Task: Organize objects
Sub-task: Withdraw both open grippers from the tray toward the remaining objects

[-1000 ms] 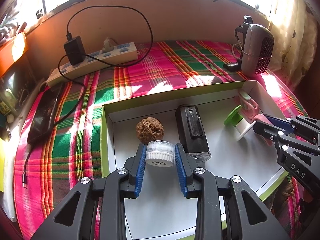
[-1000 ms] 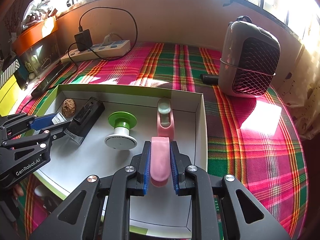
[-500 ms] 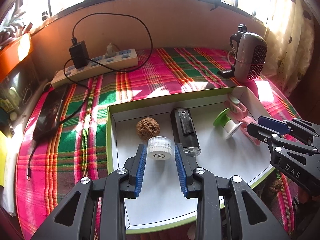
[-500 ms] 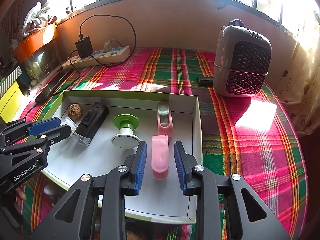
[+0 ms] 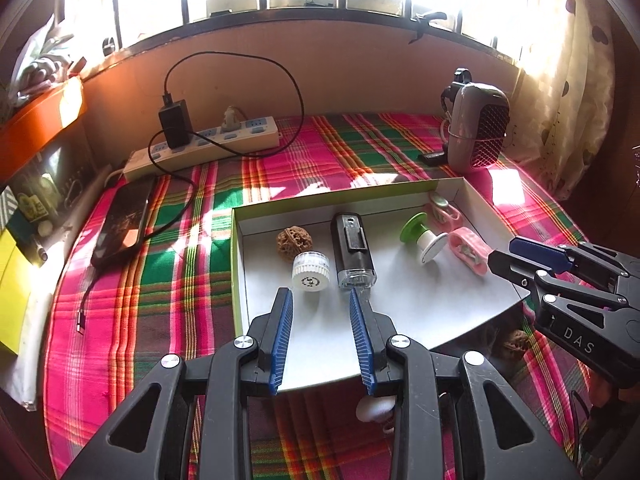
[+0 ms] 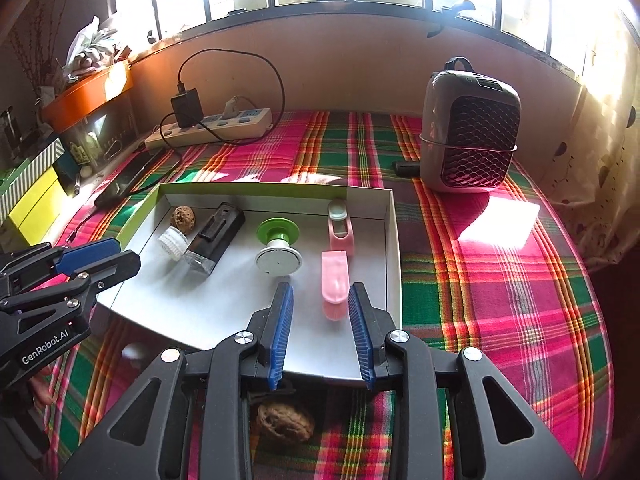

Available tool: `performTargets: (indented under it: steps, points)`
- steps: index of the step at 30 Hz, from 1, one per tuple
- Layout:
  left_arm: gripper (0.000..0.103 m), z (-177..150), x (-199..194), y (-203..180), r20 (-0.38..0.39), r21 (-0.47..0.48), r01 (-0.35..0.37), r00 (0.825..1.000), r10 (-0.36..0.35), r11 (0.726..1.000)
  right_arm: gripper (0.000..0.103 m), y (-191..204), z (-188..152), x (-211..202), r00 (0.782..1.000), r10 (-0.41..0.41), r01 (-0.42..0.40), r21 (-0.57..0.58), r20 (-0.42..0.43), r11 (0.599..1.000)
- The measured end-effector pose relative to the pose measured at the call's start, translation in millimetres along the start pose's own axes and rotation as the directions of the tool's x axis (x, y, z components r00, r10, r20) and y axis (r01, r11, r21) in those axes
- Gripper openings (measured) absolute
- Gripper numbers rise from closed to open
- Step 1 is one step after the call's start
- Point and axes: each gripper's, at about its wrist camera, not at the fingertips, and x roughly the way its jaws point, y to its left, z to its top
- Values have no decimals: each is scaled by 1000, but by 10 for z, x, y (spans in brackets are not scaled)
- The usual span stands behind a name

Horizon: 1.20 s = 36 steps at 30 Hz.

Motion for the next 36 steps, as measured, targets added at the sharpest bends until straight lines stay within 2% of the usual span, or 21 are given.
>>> performTargets:
  steps: [8,17,25,32,35,36]
  points:
    - [28,-132,-148,-21,-1,-5,19,1000,-19,1000,30,36,-125,-197,1000,10,-10,-8,17,1000]
    - [28,-312,-260,113,-11,-64,52,999,-53,997,30,-13,-299,-324,1000,10,-10,4,13,1000]
    - [28,-502,-303,180,-34,-88,94,995,-97,992,30,-69,-455,-389,1000,8,-8,16,-1,1000]
    - [28,-536,-256,87,-54,-92,162,984,-168,982,31,-102,-569,-433,1000,14,-14,21,-9,1000]
    - [31,-539,-197,27,-72,-86,181,980,-187,980,35,-111,-604,-440,1000,19,-18,24,-14,1000]
    - [32,-541,-176,10,-78,-84,181,979,-188,980,40,-115,-614,-436,1000,23,-22,27,-17,999]
